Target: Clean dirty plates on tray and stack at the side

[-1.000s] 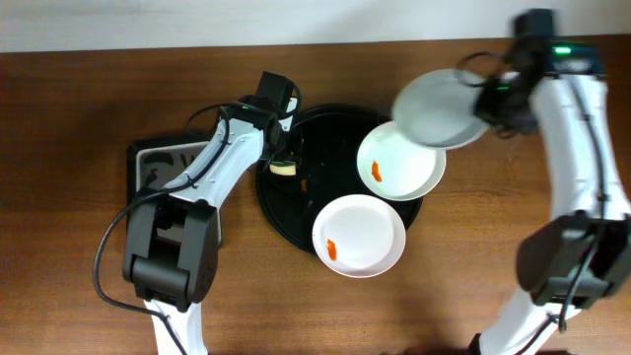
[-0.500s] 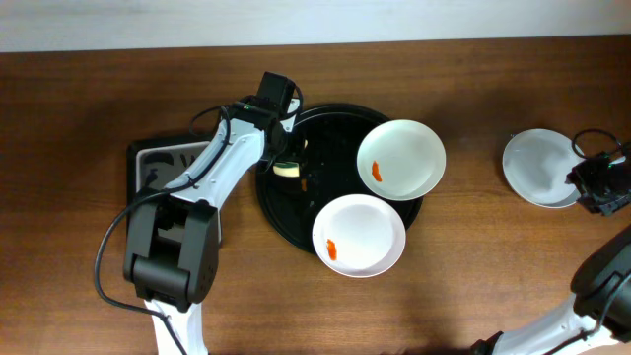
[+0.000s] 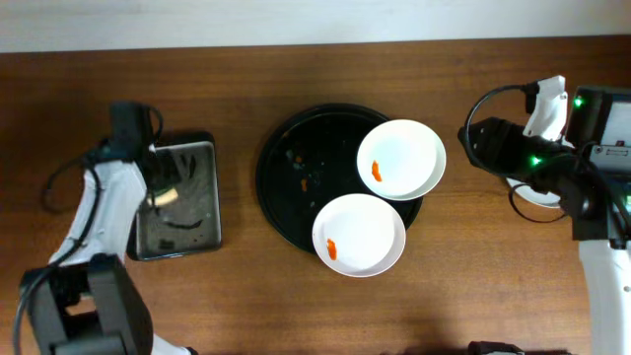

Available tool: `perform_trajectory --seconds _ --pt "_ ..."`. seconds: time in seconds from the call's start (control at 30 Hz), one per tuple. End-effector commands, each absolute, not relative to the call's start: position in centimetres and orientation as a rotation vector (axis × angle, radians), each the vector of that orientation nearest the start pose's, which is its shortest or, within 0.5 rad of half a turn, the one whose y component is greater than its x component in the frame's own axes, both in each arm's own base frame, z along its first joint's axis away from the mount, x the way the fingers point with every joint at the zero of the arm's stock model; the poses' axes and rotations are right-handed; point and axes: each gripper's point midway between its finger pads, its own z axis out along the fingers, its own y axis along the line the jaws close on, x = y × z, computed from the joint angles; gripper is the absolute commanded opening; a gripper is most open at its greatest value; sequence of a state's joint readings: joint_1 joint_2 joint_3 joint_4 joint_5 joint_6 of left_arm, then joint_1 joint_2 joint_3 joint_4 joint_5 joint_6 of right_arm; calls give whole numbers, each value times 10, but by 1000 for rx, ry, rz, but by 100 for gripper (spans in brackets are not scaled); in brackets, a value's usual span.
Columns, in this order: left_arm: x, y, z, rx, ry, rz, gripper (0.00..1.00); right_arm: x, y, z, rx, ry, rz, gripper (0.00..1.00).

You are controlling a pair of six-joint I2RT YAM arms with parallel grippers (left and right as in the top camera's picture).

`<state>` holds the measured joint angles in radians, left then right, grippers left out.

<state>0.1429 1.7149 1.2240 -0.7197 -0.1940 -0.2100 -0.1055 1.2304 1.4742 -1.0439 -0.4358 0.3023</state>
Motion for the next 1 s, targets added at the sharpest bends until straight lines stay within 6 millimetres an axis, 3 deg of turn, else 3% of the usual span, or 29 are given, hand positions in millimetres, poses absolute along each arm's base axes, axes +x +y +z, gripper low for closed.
perform_trajectory --seconds 0.0,0.07,0.13,0.2,0.3,0.37,0.4,0.43,0.5,0.57,0.63,0.7,0.8,0.87,0.97 --pt "355 87 20 -516 2730 276 0 325 41 306 259 2373 611 57" --pt "345 83 -10 -511 2708 249 0 325 41 306 261 2377 612 57" --pt "344 77 -23 -502 2686 202 0 324 41 304 264 2385 613 57" --pt "356 45 -32 -448 2683 -81 0 323 41 304 265 2386 613 57" --pt "372 5 -4 -388 2630 -432 0 322 41 303 267 2390 614 57" --pt "382 8 37 -404 2596 -422 0 322 41 303 267 2392 614 57" --pt "392 19 70 -391 2538 -338 0 322 41 303 267 2391 614 57" --pt "394 21 80 -334 2515 -310 0 322 41 303 267 2391 614 57" --pt "387 21 73 -260 2561 -221 0 322 41 303 267 2391 614 57" --pt "383 1 39 -101 2661 -195 0 322 41 303 267 2392 614 57" --pt "372 19 -1 -127 2775 -21 0 322 41 303 267 2392 614 57" --pt "362 51 -17 -218 2816 223 0 322 41 303 267 2392 614 57" --pt "365 86 -6 -237 2754 495 0 322 41 303 267 2391 613 57" --pt "371 91 -2 -146 2731 554 0 323 39 303 273 2392 598 57" --pt "372 113 10 -173 2672 742 0 323 38 302 278 2393 586 57"
